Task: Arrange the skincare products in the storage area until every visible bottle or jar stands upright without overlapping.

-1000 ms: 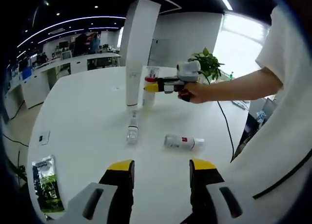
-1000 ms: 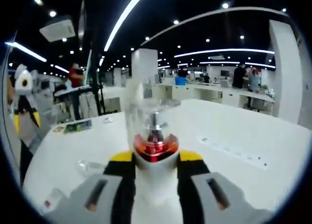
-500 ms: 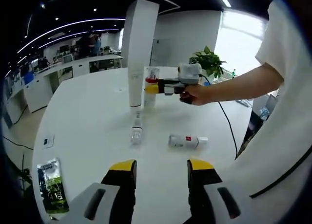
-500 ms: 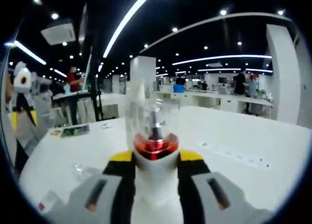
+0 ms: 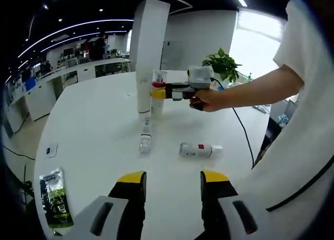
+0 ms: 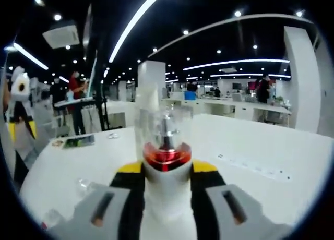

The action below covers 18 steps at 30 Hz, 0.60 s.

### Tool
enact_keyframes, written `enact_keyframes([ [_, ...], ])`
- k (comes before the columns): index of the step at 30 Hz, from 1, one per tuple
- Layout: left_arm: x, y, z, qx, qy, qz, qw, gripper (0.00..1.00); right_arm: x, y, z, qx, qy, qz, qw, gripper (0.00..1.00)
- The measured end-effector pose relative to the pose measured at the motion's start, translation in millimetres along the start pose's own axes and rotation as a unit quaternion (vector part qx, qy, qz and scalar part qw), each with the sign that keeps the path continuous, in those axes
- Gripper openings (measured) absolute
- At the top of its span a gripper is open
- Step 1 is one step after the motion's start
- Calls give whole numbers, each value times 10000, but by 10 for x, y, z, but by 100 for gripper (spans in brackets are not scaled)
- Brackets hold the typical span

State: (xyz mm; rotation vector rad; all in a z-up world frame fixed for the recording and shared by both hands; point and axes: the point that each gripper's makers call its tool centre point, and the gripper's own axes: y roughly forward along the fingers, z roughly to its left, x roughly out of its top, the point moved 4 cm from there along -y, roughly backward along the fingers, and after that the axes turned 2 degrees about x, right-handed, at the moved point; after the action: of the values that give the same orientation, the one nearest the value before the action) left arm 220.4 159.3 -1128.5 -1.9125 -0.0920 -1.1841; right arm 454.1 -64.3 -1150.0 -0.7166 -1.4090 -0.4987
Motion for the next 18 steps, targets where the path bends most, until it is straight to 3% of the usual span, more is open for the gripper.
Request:
enact_keyframes([
  [8,-33,-4,-19,-9,-6,12,10000,42,17,5,8,11,81,67,9999,32],
  [12,-38,0,-24,-16,-20,5,10000,42,32,-11,24,14,211,76,9997,42],
  [18,-43,-4,-29,-10,-44,-28,10000,42,4,-171,53,-109,386,212,9990,45],
])
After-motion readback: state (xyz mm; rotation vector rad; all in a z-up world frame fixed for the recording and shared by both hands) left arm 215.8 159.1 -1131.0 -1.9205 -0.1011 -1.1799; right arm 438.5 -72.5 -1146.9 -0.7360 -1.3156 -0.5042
